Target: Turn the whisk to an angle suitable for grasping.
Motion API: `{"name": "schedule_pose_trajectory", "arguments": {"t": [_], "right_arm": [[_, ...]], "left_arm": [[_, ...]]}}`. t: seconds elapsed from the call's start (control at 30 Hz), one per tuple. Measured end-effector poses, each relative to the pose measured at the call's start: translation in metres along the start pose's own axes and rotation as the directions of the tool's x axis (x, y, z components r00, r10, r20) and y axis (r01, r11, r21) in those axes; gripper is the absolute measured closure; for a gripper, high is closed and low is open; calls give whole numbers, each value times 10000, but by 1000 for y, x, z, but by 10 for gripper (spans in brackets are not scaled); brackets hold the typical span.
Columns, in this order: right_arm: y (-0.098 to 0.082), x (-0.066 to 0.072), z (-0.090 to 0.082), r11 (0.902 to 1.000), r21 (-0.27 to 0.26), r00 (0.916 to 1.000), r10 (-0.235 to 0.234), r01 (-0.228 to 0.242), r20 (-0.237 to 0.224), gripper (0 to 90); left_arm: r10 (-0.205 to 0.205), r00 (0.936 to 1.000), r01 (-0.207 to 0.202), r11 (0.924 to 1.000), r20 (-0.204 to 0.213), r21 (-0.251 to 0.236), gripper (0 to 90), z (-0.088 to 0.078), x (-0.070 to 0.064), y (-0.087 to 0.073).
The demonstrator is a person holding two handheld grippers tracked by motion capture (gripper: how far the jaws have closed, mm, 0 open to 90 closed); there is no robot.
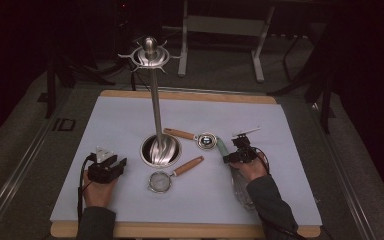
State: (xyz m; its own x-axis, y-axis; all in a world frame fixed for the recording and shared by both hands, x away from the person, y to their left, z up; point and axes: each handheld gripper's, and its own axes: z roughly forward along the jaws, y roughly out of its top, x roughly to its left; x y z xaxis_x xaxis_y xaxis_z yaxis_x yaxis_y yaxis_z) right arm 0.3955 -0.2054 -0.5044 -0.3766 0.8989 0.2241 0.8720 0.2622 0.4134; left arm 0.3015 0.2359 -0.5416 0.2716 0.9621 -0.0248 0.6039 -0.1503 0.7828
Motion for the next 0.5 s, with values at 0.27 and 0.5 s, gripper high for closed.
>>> {"name": "schedule_pose_trajectory", "arguments": {"t": [0.27,0.5], "right_arm": [[11,-7,-4,9899,1174,9967,-807,795,51,683],[21,-6,-2,9543,2548,9877,-1498,1562,-442,670]], "left_arm": [[58,10000,-58,10000,1,58,585,1,-1,0],[28,10000,-28,10000,30,57,583,1,0,0]]}}
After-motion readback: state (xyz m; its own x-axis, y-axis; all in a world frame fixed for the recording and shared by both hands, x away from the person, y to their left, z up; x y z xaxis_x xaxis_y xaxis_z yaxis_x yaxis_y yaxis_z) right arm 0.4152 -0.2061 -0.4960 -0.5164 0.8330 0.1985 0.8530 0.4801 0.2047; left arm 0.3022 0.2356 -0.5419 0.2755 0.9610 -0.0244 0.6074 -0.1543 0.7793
